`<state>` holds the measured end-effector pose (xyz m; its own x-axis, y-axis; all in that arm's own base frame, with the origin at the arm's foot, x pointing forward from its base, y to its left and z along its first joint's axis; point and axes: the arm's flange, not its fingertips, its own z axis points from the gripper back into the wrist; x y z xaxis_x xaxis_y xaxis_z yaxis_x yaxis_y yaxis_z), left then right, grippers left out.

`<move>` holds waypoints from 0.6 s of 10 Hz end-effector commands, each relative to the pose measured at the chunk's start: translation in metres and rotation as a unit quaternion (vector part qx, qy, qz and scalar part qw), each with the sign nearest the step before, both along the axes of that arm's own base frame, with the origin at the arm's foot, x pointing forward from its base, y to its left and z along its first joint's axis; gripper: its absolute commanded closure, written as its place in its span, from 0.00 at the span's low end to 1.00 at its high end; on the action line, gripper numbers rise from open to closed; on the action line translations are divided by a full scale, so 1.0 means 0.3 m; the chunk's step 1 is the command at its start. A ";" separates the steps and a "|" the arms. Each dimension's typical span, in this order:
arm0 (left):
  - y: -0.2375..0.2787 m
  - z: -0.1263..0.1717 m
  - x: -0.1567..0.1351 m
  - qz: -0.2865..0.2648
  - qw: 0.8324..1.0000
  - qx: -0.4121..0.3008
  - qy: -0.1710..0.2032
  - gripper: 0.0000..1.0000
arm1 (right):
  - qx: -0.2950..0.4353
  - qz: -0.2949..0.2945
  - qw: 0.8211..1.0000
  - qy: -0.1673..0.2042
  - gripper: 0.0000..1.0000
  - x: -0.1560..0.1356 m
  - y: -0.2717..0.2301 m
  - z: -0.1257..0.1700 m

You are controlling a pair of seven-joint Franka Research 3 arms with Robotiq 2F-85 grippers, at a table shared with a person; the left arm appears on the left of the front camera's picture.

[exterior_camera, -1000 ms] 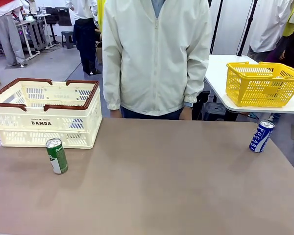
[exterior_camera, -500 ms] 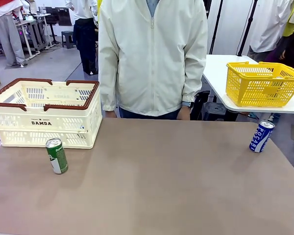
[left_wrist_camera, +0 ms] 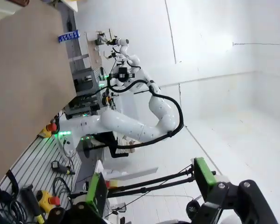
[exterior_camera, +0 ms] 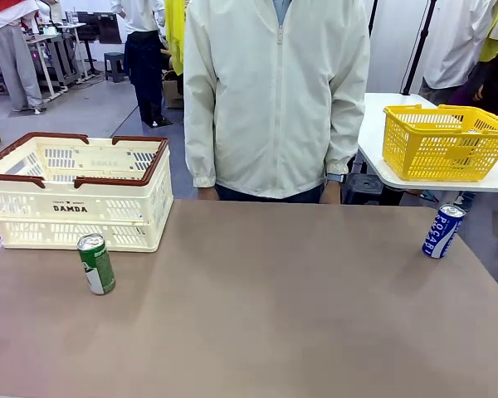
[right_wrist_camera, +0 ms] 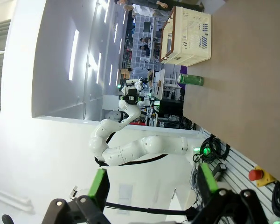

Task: Place the drinks into the Shopping basket.
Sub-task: Pick up one drink and place it into the Shopping basket.

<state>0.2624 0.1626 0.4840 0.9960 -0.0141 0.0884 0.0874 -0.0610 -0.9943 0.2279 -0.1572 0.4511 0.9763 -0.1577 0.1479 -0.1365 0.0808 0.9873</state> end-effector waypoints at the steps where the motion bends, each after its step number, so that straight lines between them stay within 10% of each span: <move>1: 0.000 0.019 0.001 0.009 1.000 -0.006 0.006 0.00 | 0.000 0.003 1.000 0.004 0.00 -0.010 0.001 0.009; 6: 0.000 0.019 0.001 0.009 1.000 -0.006 0.006 0.00 | 0.000 0.003 1.000 0.004 0.00 -0.010 0.001 0.009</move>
